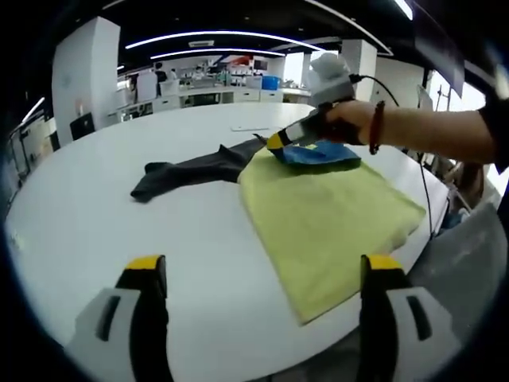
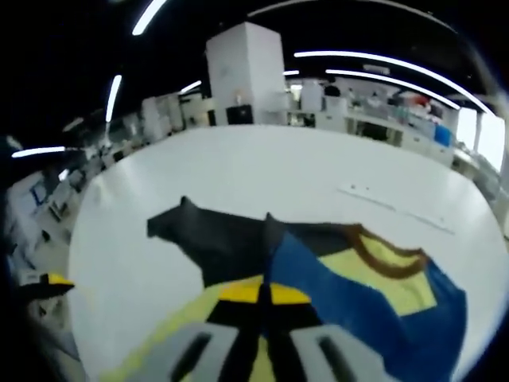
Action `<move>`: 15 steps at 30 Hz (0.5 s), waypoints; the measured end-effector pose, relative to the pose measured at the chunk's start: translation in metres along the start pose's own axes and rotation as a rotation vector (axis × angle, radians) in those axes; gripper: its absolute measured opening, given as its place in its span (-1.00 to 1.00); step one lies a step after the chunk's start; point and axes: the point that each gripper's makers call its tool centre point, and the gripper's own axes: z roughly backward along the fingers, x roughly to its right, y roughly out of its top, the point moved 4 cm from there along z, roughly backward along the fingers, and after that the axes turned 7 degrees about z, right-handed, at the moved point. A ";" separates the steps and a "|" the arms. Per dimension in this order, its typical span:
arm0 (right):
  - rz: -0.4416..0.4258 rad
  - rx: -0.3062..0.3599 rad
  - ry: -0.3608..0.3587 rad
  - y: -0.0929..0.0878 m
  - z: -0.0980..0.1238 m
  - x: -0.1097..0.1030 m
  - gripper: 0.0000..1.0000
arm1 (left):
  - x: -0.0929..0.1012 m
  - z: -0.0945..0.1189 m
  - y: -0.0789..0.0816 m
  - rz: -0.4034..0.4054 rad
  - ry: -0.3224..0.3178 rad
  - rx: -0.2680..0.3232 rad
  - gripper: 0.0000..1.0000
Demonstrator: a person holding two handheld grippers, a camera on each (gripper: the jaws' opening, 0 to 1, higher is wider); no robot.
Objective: Fold the garment on the visible template until the final outline fits inside the template.
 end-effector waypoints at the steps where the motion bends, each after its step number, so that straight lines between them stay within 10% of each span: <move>1: -0.003 -0.004 0.004 -0.003 -0.001 -0.002 -1.00 | 0.000 0.000 0.000 -0.001 0.000 -0.001 0.98; 15: 0.040 -0.008 0.056 -0.017 -0.001 -0.020 -1.00 | 0.003 -0.001 -0.002 -0.005 -0.008 -0.016 0.98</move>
